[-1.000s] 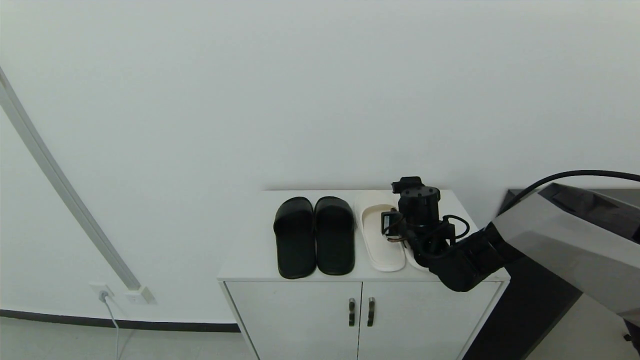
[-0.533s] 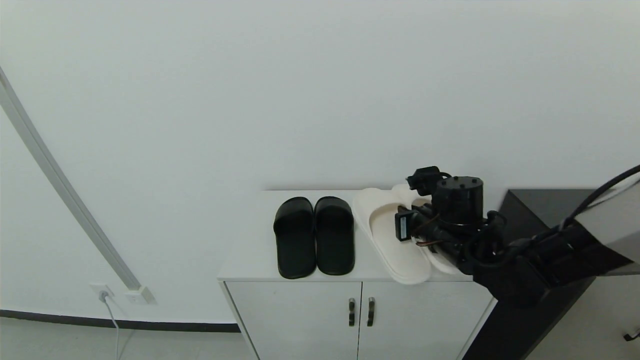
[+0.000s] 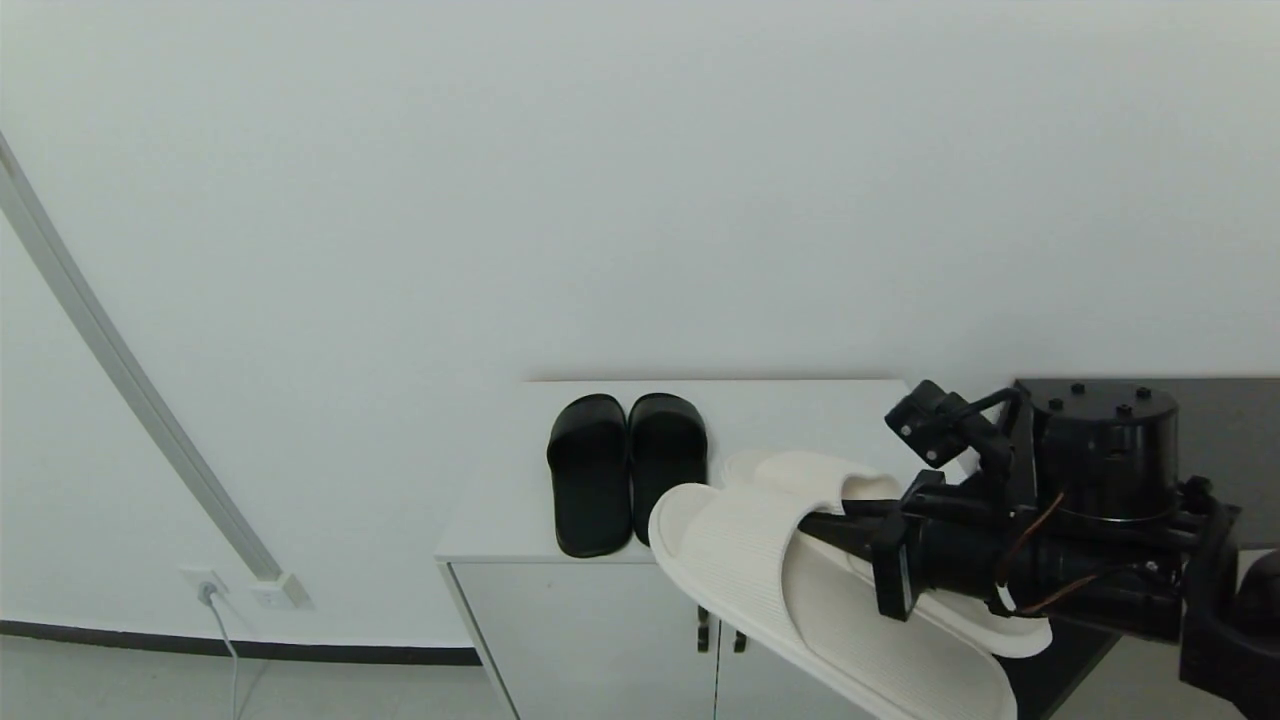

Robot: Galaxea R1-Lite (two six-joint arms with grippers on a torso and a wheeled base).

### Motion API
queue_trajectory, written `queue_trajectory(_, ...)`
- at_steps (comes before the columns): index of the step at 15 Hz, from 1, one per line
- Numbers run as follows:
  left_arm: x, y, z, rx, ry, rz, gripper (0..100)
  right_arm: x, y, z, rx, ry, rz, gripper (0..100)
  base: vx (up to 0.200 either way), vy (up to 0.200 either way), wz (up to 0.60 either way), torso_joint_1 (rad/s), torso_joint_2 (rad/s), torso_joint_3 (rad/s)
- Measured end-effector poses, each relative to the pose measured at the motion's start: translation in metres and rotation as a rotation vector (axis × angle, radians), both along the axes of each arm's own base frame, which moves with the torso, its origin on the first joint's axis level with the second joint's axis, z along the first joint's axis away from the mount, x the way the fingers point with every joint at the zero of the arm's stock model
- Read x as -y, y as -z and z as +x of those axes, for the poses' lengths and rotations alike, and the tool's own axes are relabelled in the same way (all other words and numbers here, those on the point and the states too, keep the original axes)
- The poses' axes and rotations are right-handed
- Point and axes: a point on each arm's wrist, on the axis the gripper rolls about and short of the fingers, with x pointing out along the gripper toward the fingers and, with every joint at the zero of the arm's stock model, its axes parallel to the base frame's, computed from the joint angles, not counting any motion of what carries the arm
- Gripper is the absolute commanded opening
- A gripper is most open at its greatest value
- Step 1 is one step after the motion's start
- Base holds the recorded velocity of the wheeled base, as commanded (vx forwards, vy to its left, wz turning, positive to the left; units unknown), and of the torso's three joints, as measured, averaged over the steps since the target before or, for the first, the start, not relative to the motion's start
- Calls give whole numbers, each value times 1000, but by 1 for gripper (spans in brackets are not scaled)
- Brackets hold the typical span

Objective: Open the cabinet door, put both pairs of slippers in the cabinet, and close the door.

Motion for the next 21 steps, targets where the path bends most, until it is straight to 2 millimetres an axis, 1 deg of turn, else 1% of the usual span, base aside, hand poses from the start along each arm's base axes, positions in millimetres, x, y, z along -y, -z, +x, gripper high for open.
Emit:
queue_trajectory(4,0,0,0,0,0,0,0,0,-8,-12,20,-29,16,0,0,0,0,0,0,0)
queue_trajectory(12,0,0,0,0,-1,-1,0,0,-5,-17,14,-42,13,0,-200,0,0,2,1,11)
queue_trajectory(21,0,0,0,0,-1,-3,0,-2,-2,-22,3,-59,4,0,0,0,0,0,0,0)
